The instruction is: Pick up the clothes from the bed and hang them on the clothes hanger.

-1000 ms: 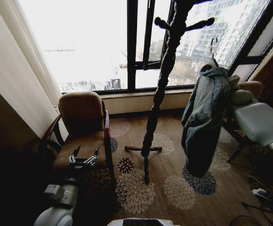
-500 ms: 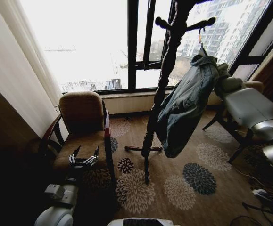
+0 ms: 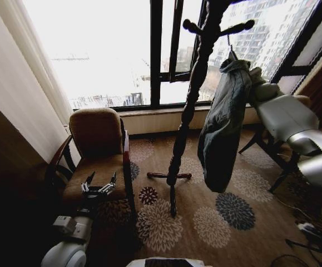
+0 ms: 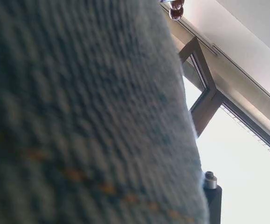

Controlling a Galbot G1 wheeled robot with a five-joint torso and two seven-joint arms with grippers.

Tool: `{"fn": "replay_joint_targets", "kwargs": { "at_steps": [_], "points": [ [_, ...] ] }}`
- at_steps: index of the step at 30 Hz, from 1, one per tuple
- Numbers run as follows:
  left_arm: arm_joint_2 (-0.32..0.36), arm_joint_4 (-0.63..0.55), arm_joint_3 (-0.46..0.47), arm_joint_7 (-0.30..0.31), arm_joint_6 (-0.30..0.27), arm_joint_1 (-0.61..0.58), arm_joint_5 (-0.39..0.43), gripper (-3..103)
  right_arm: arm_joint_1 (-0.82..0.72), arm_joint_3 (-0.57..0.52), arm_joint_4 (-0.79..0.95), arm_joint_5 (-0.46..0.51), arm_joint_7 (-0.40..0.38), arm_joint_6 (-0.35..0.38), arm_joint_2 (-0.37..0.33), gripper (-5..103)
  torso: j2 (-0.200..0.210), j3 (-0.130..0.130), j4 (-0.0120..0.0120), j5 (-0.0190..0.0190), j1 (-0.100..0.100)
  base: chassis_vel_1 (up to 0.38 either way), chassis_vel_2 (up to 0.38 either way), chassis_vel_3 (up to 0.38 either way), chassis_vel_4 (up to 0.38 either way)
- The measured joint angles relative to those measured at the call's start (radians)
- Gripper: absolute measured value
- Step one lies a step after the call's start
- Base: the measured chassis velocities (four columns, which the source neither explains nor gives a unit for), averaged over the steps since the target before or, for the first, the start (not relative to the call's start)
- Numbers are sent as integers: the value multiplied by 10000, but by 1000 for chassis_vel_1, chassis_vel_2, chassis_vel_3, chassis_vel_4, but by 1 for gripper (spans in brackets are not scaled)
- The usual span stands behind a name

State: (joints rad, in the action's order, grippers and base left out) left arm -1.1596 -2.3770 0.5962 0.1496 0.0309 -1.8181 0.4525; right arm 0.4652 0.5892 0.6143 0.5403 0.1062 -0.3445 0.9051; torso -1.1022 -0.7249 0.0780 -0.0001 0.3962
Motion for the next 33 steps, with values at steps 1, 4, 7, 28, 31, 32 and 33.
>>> {"fn": "replay_joint_targets", "kwargs": {
  "at_steps": [1, 4, 7, 28, 31, 32, 33],
  "points": [
    [-11, 20, 26, -25, 20, -6, 14, 100, 39, 34, -7, -34, 0, 0, 55, 14, 0, 1, 0, 0, -1, 0, 0, 0, 0],
    [-33, 55, 40, -49, 48, 12, 34, 100, 41, 58, 113, -121, -15, 0, 121, 14, 0, 1, 0, 1, -2, 0, 0, 0, 0],
    [-53, 94, 5, -52, 56, 76, 40, 100, -43, 49, 413, -201, -111, 70, 254, 14, 0, 1, 0, 0, -2, 0, 0, 0, 0],
    [-164, 200, 186, -191, 183, 25, 142, 100, -591, -401, 2193, -352, -848, 766, 276, 14, 1, -2, 0, 3, 2, 0, 0, 0, 0],
    [-152, 206, 163, -181, 178, 85, 164, 100, -806, -559, 2799, -343, -1061, 947, 124, 14, 0, 0, -4, -2, 0, 0, 0, 0, 0],
    [-152, 206, 163, -181, 178, 85, 164, 100, -806, -559, 2799, -343, -1061, 947, 124, 14, 0, 0, -4, -2, 0, 0, 0, 0, 0],
    [-154, 206, 167, -182, 178, 83, 173, 100, -893, -658, 2972, -344, -1119, 1001, 77, 14, 0, 0, -5, -2, 0, 0, 0, 0, 0]
  ]
}}
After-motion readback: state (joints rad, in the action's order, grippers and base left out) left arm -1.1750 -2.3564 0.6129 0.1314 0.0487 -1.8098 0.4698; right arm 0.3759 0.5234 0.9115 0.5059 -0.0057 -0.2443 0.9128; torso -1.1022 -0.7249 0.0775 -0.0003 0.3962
